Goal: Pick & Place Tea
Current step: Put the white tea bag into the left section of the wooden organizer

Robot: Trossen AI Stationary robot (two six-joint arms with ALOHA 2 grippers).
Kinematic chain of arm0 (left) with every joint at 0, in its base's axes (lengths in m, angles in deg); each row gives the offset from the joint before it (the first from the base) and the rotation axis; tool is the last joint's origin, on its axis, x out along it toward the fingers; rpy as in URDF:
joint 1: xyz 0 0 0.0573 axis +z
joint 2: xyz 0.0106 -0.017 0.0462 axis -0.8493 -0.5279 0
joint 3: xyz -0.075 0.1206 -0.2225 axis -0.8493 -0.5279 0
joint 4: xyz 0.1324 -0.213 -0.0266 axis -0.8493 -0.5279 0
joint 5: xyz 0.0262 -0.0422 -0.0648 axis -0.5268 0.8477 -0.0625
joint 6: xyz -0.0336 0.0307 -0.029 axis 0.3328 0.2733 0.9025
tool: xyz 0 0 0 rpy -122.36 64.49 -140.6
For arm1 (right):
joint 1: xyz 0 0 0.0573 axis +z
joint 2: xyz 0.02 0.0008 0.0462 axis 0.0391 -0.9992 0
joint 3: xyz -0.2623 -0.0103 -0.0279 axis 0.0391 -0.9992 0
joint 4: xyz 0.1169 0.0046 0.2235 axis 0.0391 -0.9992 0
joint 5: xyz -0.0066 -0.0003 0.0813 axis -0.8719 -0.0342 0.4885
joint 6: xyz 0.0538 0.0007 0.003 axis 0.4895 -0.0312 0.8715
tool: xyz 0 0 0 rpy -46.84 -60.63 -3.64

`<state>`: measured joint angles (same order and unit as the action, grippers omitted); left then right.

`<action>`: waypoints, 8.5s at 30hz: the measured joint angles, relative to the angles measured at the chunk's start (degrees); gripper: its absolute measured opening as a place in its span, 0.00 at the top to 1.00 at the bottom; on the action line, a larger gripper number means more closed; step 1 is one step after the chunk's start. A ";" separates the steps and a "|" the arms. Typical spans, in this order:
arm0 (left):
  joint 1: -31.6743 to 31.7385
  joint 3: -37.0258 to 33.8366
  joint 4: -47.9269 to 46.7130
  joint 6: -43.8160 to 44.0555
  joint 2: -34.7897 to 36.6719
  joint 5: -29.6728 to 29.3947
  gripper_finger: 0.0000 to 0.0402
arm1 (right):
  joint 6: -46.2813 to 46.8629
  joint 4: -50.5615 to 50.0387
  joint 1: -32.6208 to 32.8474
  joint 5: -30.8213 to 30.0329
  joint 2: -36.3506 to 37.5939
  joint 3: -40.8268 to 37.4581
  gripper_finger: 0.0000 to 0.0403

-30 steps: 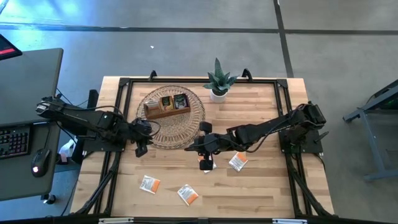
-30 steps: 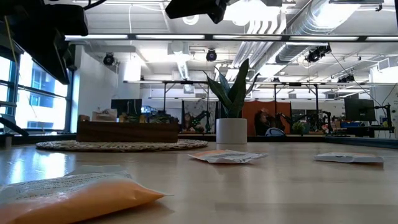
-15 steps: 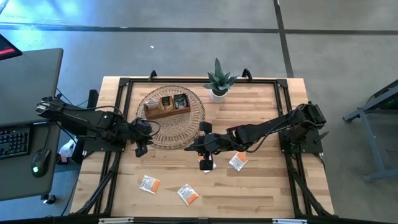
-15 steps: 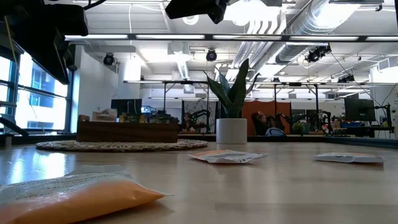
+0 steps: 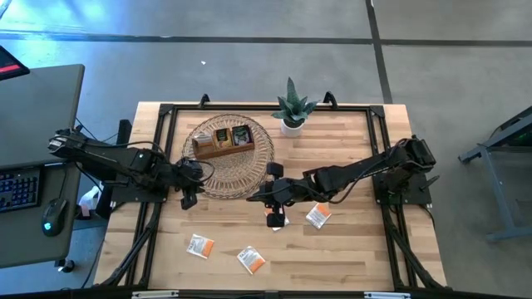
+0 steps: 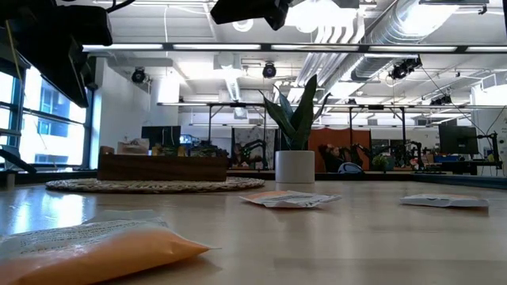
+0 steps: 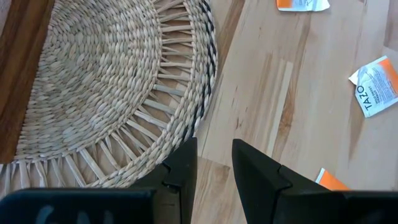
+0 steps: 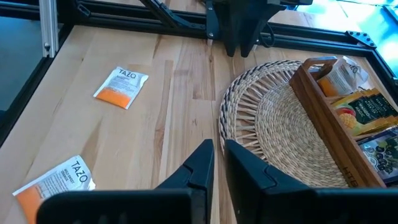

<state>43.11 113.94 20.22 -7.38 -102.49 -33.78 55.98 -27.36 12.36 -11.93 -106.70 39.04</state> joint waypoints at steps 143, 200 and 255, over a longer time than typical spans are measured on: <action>0.02 -0.04 29.95 2.55 -20.00 -25.10 0.75 | 24.42 40.06 -11.28 -11.56 -16.37 -5.90 0.99; 0.04 3.32 10.18 3.18 -16.76 -24.51 1.00 | 22.93 37.05 -11.97 -1.14 -16.26 -6.01 0.97; 51.39 15.57 -14.49 -41.05 -25.55 -2.72 1.00 | 24.00 42.01 -12.48 6.86 -16.04 -5.84 0.99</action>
<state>94.50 129.52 5.72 -48.43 -128.04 -36.51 79.98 14.65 -0.11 -5.06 -122.74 33.20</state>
